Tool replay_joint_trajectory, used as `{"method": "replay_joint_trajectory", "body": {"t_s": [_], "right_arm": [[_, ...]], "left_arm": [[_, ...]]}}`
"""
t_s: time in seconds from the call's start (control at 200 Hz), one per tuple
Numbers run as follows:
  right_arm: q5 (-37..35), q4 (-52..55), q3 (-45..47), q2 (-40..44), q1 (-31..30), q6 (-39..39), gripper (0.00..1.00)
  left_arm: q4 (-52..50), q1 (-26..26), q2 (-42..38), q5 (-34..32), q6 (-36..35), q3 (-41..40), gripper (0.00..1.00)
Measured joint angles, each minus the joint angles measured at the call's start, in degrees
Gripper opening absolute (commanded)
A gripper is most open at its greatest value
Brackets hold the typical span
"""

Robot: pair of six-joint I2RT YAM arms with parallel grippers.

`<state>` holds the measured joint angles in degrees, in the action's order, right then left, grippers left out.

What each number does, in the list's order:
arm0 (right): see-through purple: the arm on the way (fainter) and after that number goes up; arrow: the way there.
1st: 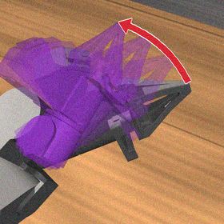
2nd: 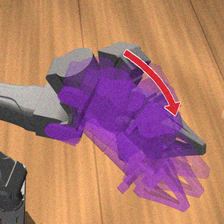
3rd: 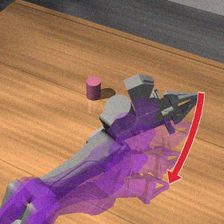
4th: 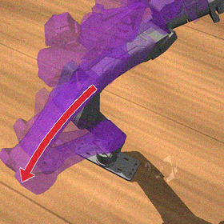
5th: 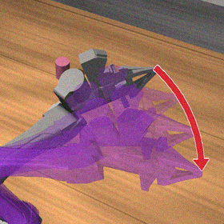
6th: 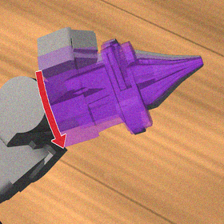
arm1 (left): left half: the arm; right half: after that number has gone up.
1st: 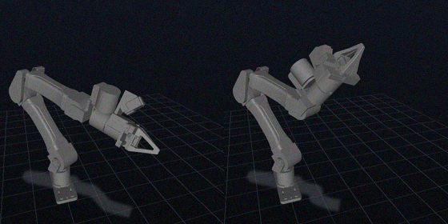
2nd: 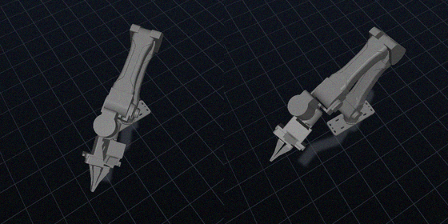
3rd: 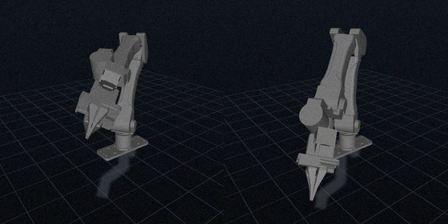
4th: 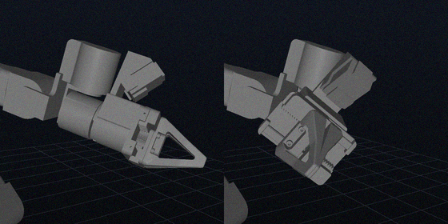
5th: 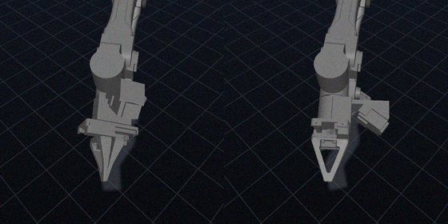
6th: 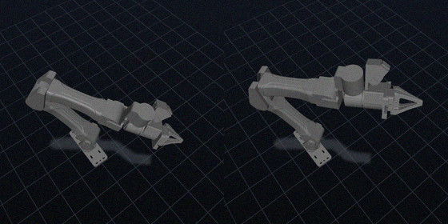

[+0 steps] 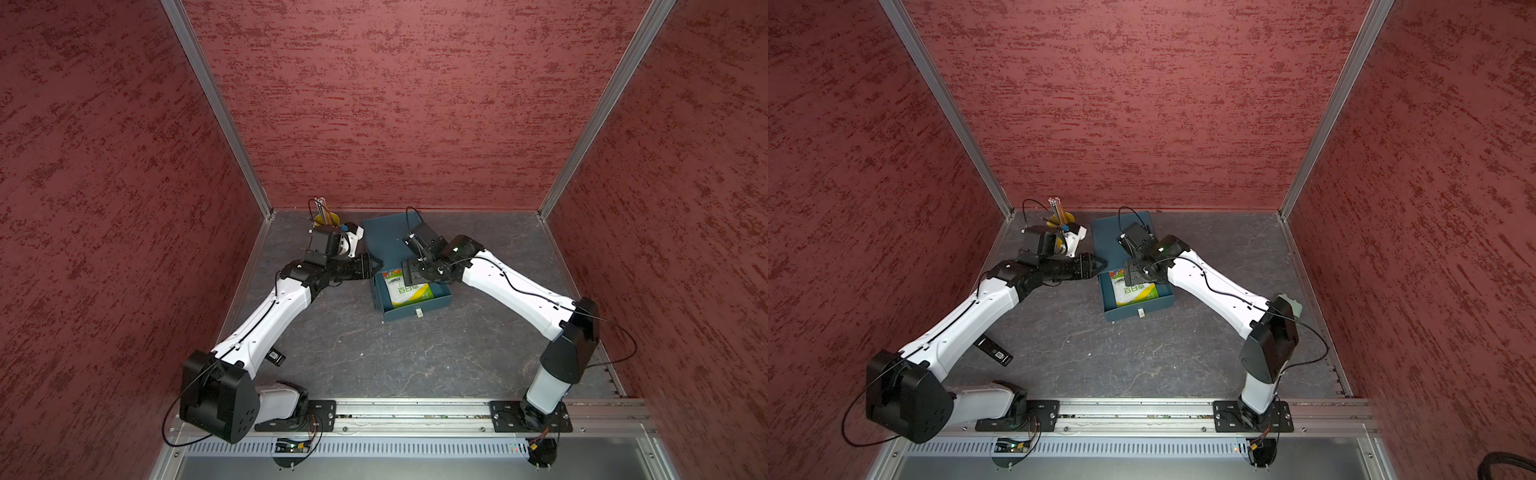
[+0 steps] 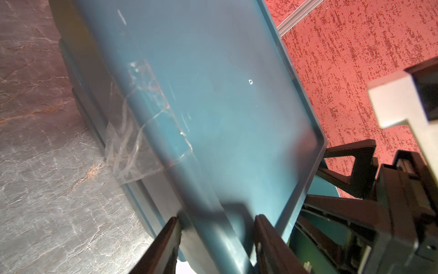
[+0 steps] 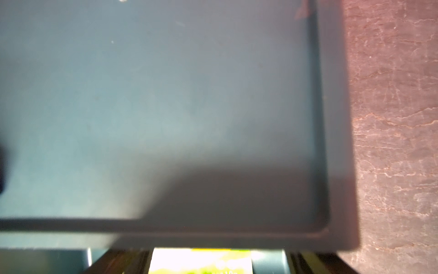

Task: Take the seed bags out of the drawer
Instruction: Pick up the seed packet from the drawer.

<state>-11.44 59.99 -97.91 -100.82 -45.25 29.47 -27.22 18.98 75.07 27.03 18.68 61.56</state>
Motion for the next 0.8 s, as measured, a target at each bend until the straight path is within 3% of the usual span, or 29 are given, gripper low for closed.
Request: {"method": "replay_joint_trajectory", "body": {"t_s": [0.471, 0.802], "right_arm": [[5.0, 1.4, -0.6, -3.7, -0.1, 0.0, 0.88], [13.0, 0.9, -3.7, -5.6, 0.0, -0.8, 0.89]], "left_arm": [[-1.4, 0.0, 0.7, 0.2, -0.7, 1.2, 0.51], [-1.9, -0.3, 0.8, 0.1, -1.3, 1.5, 0.51]]}}
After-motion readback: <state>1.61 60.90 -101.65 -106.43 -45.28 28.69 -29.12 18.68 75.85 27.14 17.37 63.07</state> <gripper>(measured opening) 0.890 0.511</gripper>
